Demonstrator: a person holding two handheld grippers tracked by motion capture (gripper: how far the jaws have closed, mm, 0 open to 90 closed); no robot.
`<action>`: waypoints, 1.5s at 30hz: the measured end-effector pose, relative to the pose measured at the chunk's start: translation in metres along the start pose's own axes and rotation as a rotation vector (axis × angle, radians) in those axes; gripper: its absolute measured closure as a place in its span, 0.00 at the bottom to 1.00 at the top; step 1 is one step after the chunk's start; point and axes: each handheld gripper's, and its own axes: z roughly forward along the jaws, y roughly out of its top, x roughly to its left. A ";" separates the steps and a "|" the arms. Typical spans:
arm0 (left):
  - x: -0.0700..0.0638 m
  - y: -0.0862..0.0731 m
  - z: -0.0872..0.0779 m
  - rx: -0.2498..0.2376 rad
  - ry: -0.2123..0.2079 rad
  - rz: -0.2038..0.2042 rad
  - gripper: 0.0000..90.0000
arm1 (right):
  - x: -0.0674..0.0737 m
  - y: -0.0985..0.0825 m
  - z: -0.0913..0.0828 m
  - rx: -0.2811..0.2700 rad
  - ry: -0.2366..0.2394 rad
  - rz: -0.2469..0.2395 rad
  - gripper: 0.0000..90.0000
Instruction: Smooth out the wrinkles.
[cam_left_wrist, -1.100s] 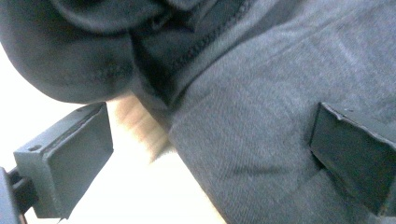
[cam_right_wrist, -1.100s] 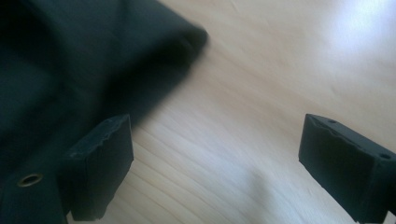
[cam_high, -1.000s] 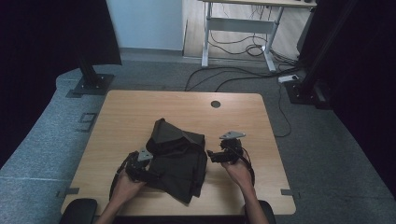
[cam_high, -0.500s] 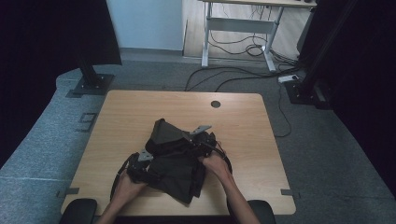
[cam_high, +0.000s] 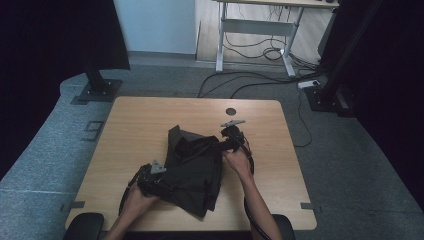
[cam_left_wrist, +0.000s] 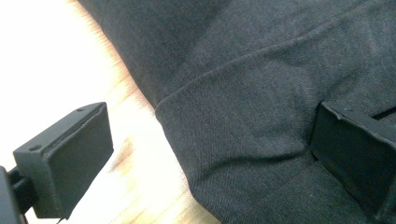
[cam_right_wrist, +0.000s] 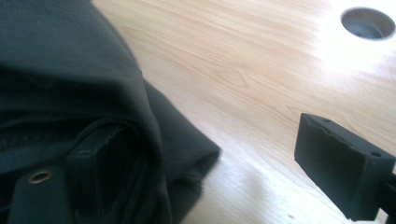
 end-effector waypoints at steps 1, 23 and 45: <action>0.000 0.000 0.000 -0.001 -0.001 -0.003 0.00 | -0.004 0.000 0.002 0.008 -0.004 0.011 0.14; -0.004 0.004 -0.001 -0.009 0.006 0.030 0.00 | 0.004 -0.011 -0.037 -0.029 0.007 -0.052 0.14; -0.005 0.007 -0.002 0.000 0.006 0.046 0.00 | -0.018 0.034 -0.002 -0.028 -0.147 0.052 0.16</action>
